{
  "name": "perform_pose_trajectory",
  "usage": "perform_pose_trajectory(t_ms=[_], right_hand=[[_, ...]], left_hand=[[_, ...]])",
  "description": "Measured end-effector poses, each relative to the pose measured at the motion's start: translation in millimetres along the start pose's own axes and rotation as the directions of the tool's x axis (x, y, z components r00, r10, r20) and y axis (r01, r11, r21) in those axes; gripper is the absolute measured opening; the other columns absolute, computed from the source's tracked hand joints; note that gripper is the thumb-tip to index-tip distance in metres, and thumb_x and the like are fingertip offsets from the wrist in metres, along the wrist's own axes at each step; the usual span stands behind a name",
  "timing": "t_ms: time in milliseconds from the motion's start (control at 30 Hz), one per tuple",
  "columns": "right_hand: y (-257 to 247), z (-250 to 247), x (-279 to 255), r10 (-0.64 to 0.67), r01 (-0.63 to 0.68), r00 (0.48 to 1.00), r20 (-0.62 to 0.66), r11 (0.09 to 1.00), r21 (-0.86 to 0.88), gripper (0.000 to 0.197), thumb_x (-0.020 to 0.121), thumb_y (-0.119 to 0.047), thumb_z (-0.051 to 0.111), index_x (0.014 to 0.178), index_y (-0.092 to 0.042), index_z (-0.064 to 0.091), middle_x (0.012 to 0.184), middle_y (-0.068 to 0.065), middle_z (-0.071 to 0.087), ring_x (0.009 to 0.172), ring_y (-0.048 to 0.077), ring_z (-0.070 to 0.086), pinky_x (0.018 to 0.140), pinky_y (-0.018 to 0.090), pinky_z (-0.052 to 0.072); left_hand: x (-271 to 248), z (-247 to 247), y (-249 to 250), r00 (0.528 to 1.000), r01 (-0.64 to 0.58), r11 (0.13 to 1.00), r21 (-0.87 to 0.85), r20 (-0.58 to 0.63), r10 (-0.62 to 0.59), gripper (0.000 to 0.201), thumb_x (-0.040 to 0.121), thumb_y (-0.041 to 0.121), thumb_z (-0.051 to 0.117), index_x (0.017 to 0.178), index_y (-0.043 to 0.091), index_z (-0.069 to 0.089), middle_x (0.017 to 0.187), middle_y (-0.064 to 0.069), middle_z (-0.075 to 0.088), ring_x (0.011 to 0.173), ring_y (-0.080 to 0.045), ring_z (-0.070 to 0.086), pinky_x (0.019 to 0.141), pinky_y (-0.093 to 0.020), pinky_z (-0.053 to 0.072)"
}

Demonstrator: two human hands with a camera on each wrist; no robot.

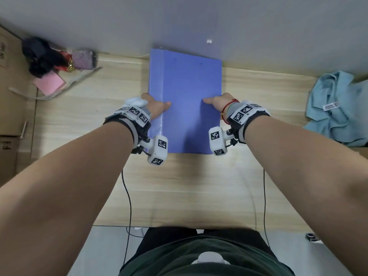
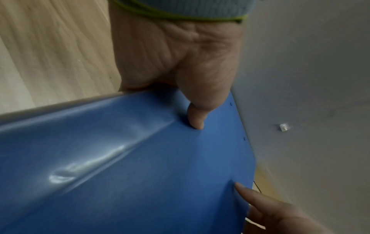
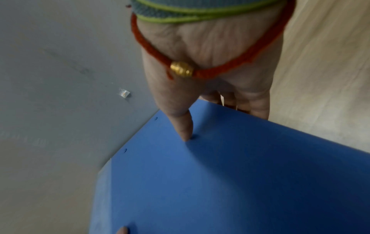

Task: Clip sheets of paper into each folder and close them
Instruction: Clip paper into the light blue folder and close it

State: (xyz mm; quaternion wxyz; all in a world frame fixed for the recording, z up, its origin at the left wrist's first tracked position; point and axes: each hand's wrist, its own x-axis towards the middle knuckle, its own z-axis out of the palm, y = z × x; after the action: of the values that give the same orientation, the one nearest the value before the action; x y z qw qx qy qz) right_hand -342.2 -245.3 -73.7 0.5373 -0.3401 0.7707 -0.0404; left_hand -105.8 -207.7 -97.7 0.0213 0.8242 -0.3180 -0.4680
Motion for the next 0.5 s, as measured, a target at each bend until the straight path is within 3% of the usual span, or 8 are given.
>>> perform_pose_trajectory(t_ms=[100,133,233,300,400,467,500], right_hand=[[0,0,3,0.022,-0.022,1.0,0.012,1.0,0.012,0.073,0.073,-0.043,0.078,0.134,-0.012,0.052,0.128,0.005,0.061,0.111,0.028,0.061,0.098,0.043,0.05],[0,0,3,0.03,-0.03,0.999,0.012,0.999,0.013,0.079,0.07,-0.046,0.079,0.135,-0.012,0.051,0.128,0.006,0.061,0.111,0.029,0.061,0.098,0.045,0.05],[5,1,7,0.047,-0.048,0.999,0.02,0.998,0.03,0.089,0.064,-0.049,0.082,0.137,-0.012,0.047,0.13,0.005,0.057,0.114,0.03,0.058,0.1,0.047,0.048],[9,1,10,0.049,-0.051,0.998,0.038,0.997,0.051,0.092,0.06,-0.05,0.084,0.136,-0.013,0.048,0.13,0.003,0.056,0.116,0.029,0.057,0.101,0.045,0.046],[20,-1,10,0.032,-0.041,0.996,0.078,0.993,0.115,0.087,0.053,-0.052,0.087,0.126,-0.016,0.057,0.118,-0.004,0.062,0.11,0.024,0.061,0.1,0.039,0.047],[30,-3,14,0.004,-0.025,0.992,0.123,0.984,0.176,0.09,0.041,-0.052,0.089,0.121,-0.019,0.063,0.112,-0.005,0.07,0.104,0.023,0.068,0.098,0.042,0.051],[35,-4,17,-0.027,-0.002,0.99,0.137,0.978,0.207,0.088,0.041,-0.049,0.09,0.12,-0.02,0.064,0.11,-0.004,0.072,0.1,0.023,0.07,0.096,0.043,0.052]], left_hand=[[-18,-7,16,1.0,-0.028,1.0,0.003,0.0,0.028,0.093,0.067,0.067,0.072,0.132,0.005,0.047,0.127,-0.014,0.058,0.117,-0.035,0.058,0.101,-0.042,0.047],[-18,-10,18,1.0,-0.026,1.0,-0.017,0.008,0.026,0.092,0.067,0.068,0.072,0.13,0.004,0.05,0.126,-0.014,0.059,0.117,-0.034,0.059,0.1,-0.041,0.048],[-11,-16,8,0.998,0.045,0.992,-0.119,0.055,-0.039,0.125,0.036,0.089,0.069,0.13,0.01,0.053,0.128,-0.01,0.062,0.114,-0.033,0.061,0.1,-0.045,0.049],[-6,-12,-2,0.99,0.11,0.981,-0.158,0.106,-0.094,0.143,0.021,0.094,0.069,0.137,0.013,0.048,0.133,-0.003,0.058,0.119,-0.03,0.057,0.105,-0.045,0.043],[-13,-2,-11,0.98,0.115,0.973,-0.198,0.182,-0.079,0.139,0.026,0.089,0.075,0.139,0.012,0.049,0.134,0.001,0.056,0.12,-0.025,0.055,0.108,-0.043,0.04],[-12,3,-16,0.974,0.115,0.972,-0.204,0.213,-0.071,0.137,0.021,0.086,0.079,0.135,0.013,0.053,0.129,0.002,0.061,0.114,-0.022,0.059,0.105,-0.042,0.043],[-10,5,-19,0.971,0.117,0.971,-0.21,0.227,-0.068,0.133,0.02,0.083,0.082,0.132,0.014,0.056,0.127,0.003,0.064,0.111,-0.021,0.062,0.103,-0.042,0.045]])
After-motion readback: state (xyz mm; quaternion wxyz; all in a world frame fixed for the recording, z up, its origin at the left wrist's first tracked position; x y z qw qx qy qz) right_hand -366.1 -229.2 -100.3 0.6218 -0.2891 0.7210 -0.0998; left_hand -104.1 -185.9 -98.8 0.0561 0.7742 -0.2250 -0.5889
